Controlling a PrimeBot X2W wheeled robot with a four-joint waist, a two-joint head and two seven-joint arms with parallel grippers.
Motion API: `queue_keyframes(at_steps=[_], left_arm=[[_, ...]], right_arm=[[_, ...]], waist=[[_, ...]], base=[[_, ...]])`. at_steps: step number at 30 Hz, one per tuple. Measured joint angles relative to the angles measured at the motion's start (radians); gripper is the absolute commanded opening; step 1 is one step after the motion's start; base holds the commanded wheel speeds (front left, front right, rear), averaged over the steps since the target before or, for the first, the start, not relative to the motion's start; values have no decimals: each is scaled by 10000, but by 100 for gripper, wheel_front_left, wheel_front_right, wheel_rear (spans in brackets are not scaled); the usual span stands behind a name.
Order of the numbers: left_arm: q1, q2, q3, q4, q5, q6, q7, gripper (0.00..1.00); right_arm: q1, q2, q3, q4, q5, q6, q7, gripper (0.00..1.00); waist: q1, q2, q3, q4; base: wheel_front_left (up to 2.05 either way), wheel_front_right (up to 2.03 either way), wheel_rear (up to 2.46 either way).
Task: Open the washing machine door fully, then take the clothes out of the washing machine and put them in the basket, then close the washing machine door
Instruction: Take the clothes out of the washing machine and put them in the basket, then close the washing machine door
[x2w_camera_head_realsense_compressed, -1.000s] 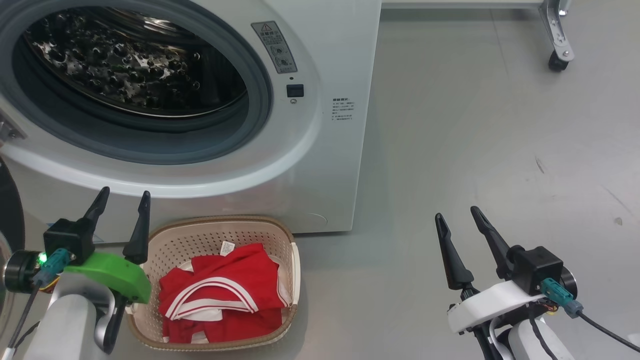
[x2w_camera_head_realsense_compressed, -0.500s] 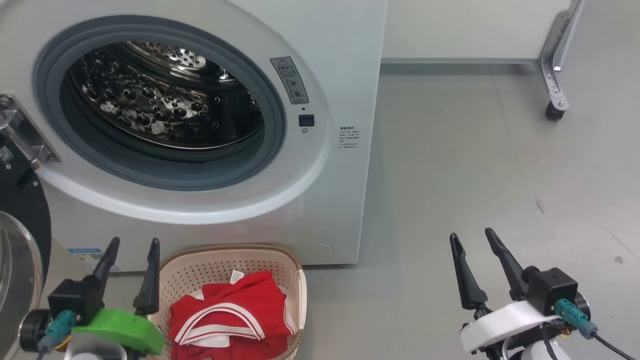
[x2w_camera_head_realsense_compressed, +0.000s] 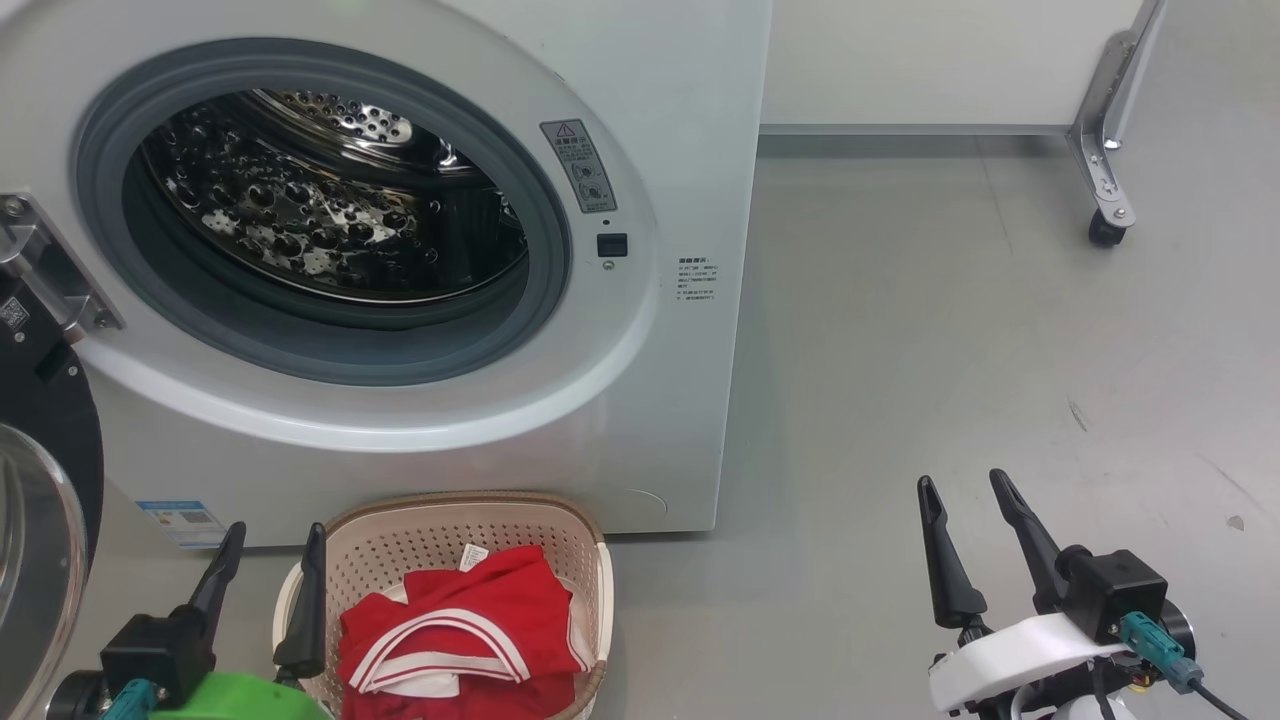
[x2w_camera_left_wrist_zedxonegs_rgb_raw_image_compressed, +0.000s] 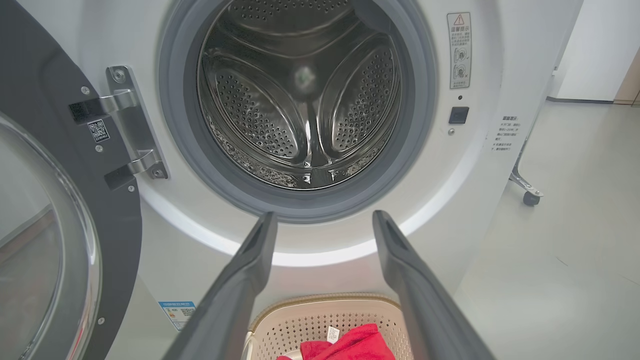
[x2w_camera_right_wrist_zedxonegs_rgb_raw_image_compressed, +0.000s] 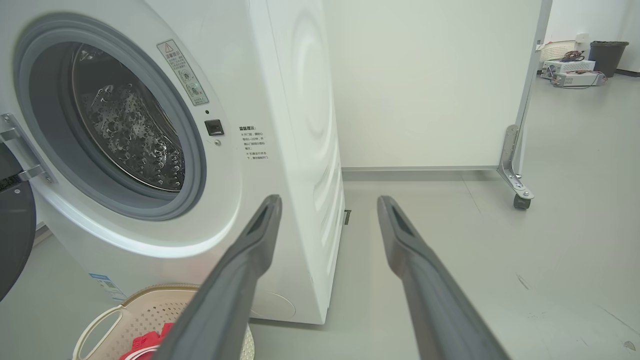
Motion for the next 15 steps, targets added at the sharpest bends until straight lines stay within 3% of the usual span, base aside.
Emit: queue_keyframes(at_steps=[15], left_arm=[[114,-86,44,-548,113,0,0,100]], right_arm=[[3,25,-42,-102,-15,90,0,100]], waist=[[0,0,137,-40]], base=[[0,0,0]])
